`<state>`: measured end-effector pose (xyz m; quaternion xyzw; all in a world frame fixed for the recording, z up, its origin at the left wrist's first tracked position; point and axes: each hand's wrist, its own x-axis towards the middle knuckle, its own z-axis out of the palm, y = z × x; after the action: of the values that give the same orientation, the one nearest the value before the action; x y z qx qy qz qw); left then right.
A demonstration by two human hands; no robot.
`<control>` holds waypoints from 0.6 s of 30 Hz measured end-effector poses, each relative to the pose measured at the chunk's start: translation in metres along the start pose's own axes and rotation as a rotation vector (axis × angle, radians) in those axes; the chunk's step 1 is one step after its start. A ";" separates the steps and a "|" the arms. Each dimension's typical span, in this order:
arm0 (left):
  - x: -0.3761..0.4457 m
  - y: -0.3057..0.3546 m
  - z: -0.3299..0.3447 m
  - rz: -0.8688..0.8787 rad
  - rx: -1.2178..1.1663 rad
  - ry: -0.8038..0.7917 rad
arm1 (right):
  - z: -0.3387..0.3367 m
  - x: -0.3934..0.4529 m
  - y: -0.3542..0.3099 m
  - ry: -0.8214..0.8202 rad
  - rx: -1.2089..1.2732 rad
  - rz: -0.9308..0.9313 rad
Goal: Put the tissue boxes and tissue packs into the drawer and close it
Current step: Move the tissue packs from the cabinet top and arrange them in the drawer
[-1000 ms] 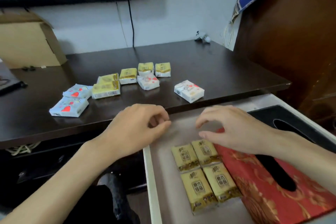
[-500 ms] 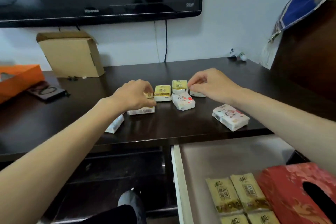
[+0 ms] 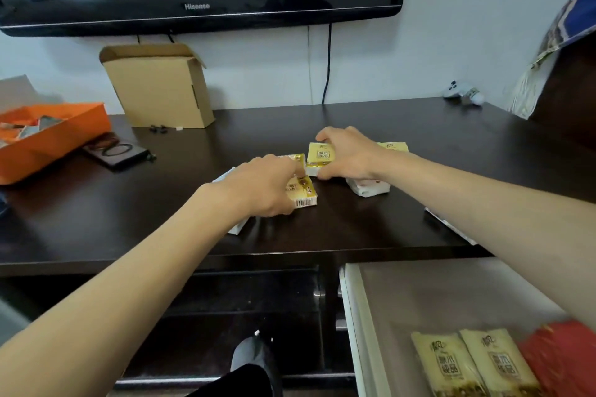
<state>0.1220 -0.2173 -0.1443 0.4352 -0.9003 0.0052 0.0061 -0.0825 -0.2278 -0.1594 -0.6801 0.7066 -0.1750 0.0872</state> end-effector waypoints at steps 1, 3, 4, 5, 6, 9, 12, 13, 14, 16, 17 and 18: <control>-0.003 0.001 0.001 0.011 0.008 0.035 | -0.003 -0.006 -0.001 0.046 0.025 -0.027; -0.008 0.004 0.005 0.027 0.012 0.114 | -0.010 -0.022 -0.002 0.137 0.066 -0.075; -0.010 0.006 0.007 0.034 -0.001 0.139 | -0.014 -0.031 -0.001 0.176 0.071 -0.094; -0.011 0.007 0.010 0.039 -0.025 0.149 | -0.018 -0.041 0.001 0.207 0.071 -0.108; -0.013 0.009 0.011 0.040 -0.055 0.144 | -0.022 -0.052 0.003 0.228 0.074 -0.119; -0.020 0.013 0.016 0.023 -0.142 0.132 | -0.034 -0.088 0.014 0.228 0.109 -0.134; -0.027 0.019 0.020 -0.005 -0.167 0.126 | -0.042 -0.124 0.026 0.184 0.129 -0.118; -0.028 0.022 0.021 -0.005 -0.179 0.126 | -0.043 -0.134 0.028 0.168 0.123 -0.114; -0.029 0.024 0.021 0.003 -0.203 0.121 | -0.044 -0.143 0.031 0.153 0.102 -0.112; -0.030 0.027 0.017 0.043 -0.265 0.083 | -0.045 -0.156 0.036 0.122 0.027 -0.119; -0.031 0.027 0.013 0.079 -0.286 0.049 | -0.045 -0.161 0.037 0.107 -0.012 -0.124; -0.032 0.027 0.009 0.128 -0.299 0.005 | -0.045 -0.166 0.039 0.097 -0.038 -0.126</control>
<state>0.1205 -0.1760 -0.1541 0.3711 -0.9169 -0.1277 0.0726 -0.1253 -0.0572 -0.1507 -0.7157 0.6687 -0.1994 0.0289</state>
